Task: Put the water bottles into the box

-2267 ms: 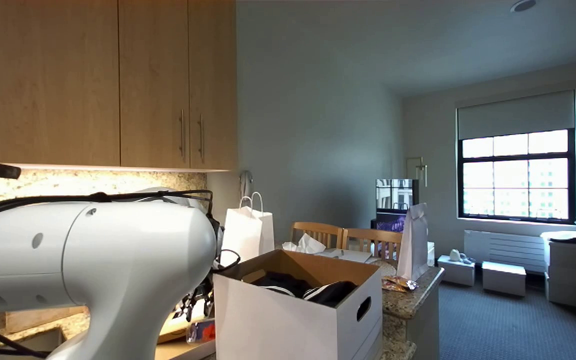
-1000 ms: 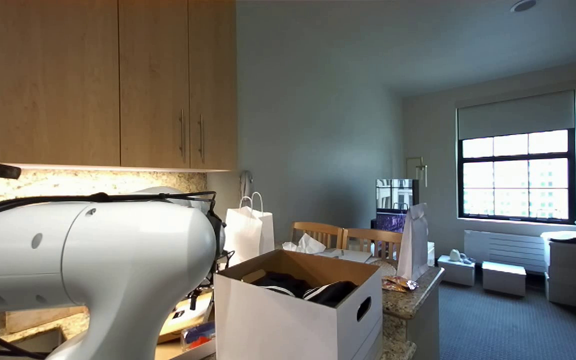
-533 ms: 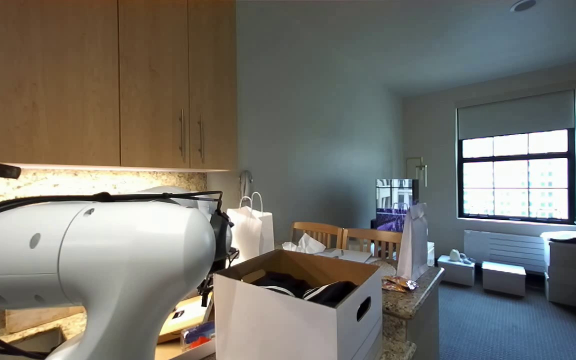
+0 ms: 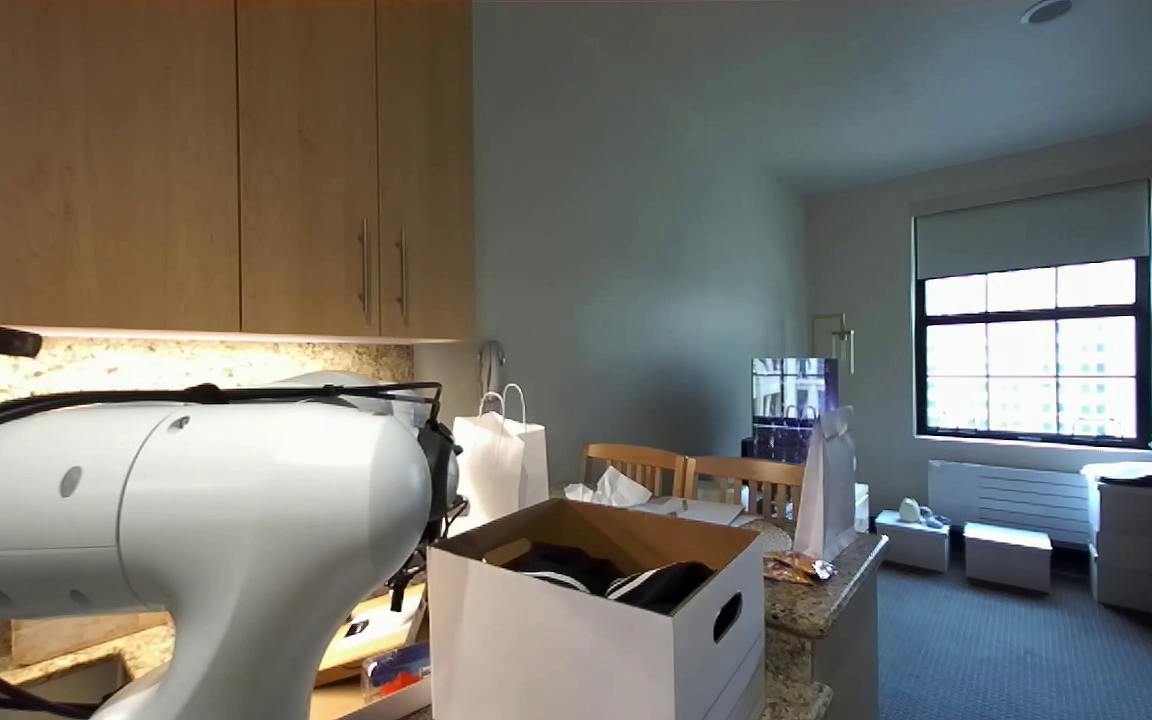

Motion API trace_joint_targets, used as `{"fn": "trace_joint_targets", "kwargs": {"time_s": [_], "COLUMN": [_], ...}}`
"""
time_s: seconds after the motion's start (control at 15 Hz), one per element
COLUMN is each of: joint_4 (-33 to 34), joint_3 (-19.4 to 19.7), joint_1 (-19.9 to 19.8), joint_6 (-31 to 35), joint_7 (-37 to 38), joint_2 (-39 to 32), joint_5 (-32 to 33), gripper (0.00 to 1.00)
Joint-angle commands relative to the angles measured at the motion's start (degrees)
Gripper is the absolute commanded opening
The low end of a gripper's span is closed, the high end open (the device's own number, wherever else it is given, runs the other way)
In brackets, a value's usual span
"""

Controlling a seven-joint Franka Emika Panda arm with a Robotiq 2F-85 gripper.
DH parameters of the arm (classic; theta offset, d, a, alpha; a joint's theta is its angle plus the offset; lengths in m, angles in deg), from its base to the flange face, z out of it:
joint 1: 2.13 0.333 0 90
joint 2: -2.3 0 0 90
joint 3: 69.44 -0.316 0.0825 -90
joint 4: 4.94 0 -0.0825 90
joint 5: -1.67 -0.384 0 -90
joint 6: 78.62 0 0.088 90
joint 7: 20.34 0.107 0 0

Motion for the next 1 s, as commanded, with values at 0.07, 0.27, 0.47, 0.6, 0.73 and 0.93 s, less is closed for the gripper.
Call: {"fn": "trace_joint_targets", "kwargs": {"time_s": [0.07,0.27,0.47,0.6,0.73,0.93], "joint_4": [-0.35,-0.28,0.10,0.25,0.28,-0.54], "joint_3": [-1.84,-3.25,-2.89,-1.92,-0.68,0.01], "joint_1": [1.69,3.92,7.48,9.98,11.97,12.58], "joint_6": [0.27,0.98,2.94,6.61,11.39,13.74], "joint_7": [0.10,-0.76,-1.49,-1.60,-1.76,-0.31], "joint_2": [1.73,2.30,3.10,3.88,4.93,5.32], "joint_5": [-1.84,-2.46,-1.43,-0.32,0.96,0.82], "gripper": [1.00,1.00,1.00,1.00,1.00,1.00]}}
